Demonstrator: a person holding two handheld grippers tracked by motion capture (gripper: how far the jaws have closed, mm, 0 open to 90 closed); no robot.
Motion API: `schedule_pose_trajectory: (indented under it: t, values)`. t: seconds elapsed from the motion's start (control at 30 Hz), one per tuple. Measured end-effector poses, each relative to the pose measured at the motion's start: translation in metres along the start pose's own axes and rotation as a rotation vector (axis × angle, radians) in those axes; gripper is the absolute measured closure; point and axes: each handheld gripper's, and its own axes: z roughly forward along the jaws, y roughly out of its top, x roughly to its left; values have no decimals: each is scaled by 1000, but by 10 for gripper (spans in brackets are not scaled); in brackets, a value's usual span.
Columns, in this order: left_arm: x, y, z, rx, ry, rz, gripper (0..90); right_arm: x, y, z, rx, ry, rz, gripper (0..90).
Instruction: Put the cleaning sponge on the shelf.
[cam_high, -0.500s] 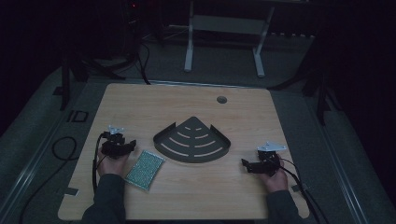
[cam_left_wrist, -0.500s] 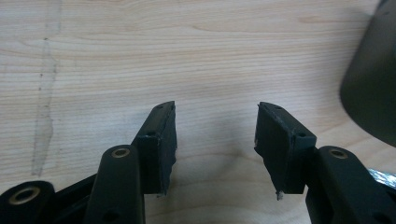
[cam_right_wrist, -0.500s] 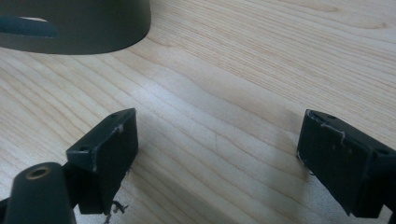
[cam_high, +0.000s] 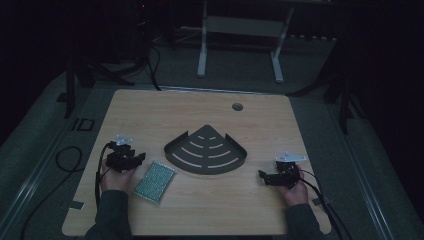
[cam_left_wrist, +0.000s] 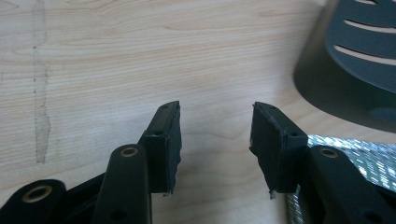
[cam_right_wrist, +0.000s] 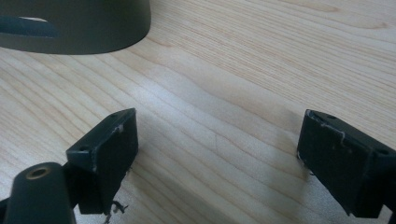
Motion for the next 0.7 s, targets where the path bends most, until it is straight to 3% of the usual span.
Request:
schedule_pose_trajectory:
  t: [0.17, 0.43, 0.7]
  values:
    - [-9, -2, -10, 3, -38, 32, 575, 0, 0, 0, 0, 0, -1, 120]
    - [-33, -8, -21, 16, -146, 104, 714, 0, 0, 0, -1, 0, -1, 120]
    - [-43, -15, -24, 91, -174, 141, 839, 0, 0, 0, 0, 0, 0, 120]
